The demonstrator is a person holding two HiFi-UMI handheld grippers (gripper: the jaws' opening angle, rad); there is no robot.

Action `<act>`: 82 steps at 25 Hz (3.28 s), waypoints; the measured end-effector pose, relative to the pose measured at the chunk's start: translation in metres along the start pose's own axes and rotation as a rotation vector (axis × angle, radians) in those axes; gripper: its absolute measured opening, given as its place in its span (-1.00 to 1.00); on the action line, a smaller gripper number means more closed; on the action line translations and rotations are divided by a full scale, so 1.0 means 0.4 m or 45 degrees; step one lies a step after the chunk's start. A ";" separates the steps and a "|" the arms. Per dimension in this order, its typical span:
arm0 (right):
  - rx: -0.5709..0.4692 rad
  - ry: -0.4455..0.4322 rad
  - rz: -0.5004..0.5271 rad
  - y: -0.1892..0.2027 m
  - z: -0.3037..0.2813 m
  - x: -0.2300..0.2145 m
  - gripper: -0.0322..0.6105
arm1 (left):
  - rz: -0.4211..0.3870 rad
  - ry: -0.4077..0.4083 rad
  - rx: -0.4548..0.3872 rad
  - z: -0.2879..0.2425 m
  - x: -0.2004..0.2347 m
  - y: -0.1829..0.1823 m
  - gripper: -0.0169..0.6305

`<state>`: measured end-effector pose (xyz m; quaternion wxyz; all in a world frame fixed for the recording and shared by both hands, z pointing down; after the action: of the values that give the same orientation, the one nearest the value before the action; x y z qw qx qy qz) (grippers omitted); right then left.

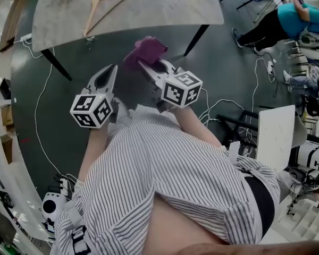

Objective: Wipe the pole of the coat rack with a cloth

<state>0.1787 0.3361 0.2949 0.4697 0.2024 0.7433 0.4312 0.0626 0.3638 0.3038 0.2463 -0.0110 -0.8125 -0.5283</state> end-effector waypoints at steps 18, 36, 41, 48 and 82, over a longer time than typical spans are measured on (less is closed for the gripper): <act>-0.037 0.084 -0.037 -0.159 -0.216 -0.199 -0.65 | -0.016 0.056 0.023 -0.268 0.169 -0.191 -0.90; -0.076 0.173 -0.081 -0.378 -0.634 -0.414 -0.65 | -0.070 0.114 0.136 -0.601 0.493 -0.466 -0.90; -0.064 0.203 -0.127 -0.393 -0.680 -0.461 -0.65 | -0.105 0.161 0.188 -0.663 0.520 -0.487 -0.90; -0.045 0.199 -0.114 -0.432 -0.696 -0.490 -0.65 | -0.081 0.192 0.229 -0.716 0.527 -0.484 -0.90; 0.191 0.151 -0.215 -0.468 -0.726 -0.788 -0.65 | 0.059 -0.049 0.334 -0.916 0.576 -0.430 -0.90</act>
<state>0.0951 -0.1197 0.3585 0.4431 0.1477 0.8143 0.3446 -0.0452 -0.0844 0.3694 0.2421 -0.0078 -0.8786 -0.4115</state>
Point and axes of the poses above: the fingertips, and each gripper's own axes: z backward along the fingers, x to its left, y out of its underside, the point moved 3 cm from there along z, backward along the fingers, and after that the axes turned 10 degrees about -y, right-handed, at the moved point
